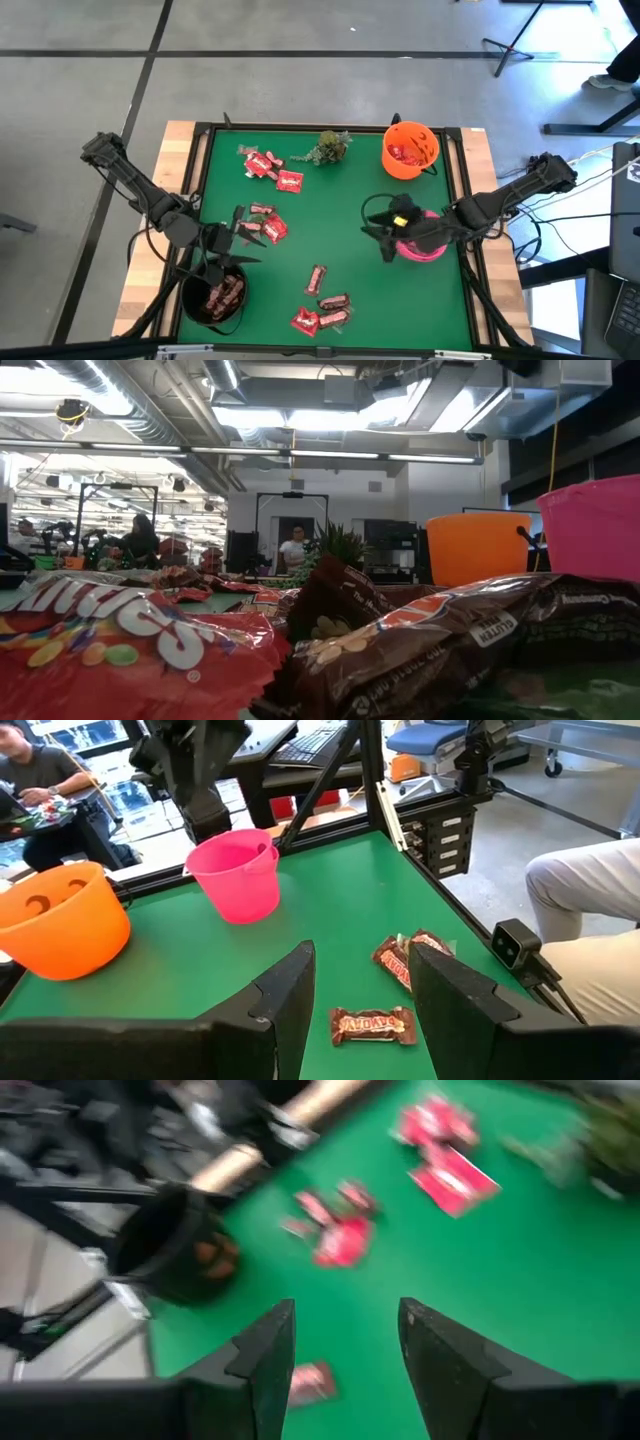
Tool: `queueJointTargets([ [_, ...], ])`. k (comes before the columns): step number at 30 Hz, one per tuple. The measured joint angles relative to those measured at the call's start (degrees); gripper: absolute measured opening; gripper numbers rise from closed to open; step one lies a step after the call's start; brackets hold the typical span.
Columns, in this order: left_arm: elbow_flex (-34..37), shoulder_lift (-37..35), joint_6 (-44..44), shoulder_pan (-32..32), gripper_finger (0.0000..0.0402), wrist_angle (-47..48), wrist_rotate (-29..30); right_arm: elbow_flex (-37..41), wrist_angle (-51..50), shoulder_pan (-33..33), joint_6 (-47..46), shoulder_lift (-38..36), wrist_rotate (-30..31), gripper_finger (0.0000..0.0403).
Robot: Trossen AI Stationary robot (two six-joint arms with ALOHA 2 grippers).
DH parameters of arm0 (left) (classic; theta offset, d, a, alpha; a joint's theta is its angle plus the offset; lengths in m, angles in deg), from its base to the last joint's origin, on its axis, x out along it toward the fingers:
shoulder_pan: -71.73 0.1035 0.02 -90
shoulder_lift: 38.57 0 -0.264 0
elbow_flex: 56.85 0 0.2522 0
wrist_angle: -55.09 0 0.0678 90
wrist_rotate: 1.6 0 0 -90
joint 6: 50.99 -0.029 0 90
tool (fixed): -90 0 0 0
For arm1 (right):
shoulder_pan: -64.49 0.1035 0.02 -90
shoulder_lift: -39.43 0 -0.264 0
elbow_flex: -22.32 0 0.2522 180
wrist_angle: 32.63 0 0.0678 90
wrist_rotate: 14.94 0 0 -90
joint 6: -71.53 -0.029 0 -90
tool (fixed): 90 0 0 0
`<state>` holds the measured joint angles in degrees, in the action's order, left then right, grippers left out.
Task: Sort candy
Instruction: Put the brown chocolate bar into the black bucket
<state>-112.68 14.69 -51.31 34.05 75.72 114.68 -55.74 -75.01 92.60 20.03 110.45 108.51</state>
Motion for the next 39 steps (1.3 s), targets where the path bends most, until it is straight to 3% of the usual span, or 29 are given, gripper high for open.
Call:
queueJointTargets([
  [4, 0.00, 0.00, 1.21, 0.23, 0.0153, 0.00, -0.23, 0.00, 11.95, 0.00, 9.81, 3.88, -1.14, 0.0176],
  [10, 0.00, 0.78, 1.70, 0.23, 0.0153, 0.09, -1.79, -0.02, 19.16, 0.00, 15.70, 11.53, -4.73, 0.0176],
  [21, -0.02, 5.64, 1.68, 0.62, 0.0153, 0.02, -1.90, -11.06, 15.71, 0.02, 26.51, 26.68, -8.62, 0.0176],
  [26, -0.02, 6.63, 2.18, 0.64, 0.0153, 0.12, -2.43, -15.21, 11.13, 0.00, 26.47, 32.94, -10.50, 0.0176],
  [34, -0.02, 6.68, 3.17, 0.64, 0.0153, 0.16, -3.70, -15.41, 10.00, 0.81, 21.47, 41.06, -18.35, 0.0176],
  [39, -0.02, 6.68, 3.19, 0.64, 0.0153, 0.16, -3.74, -15.37, 9.17, 2.92, 20.08, 43.34, -19.28, 0.0176],
])
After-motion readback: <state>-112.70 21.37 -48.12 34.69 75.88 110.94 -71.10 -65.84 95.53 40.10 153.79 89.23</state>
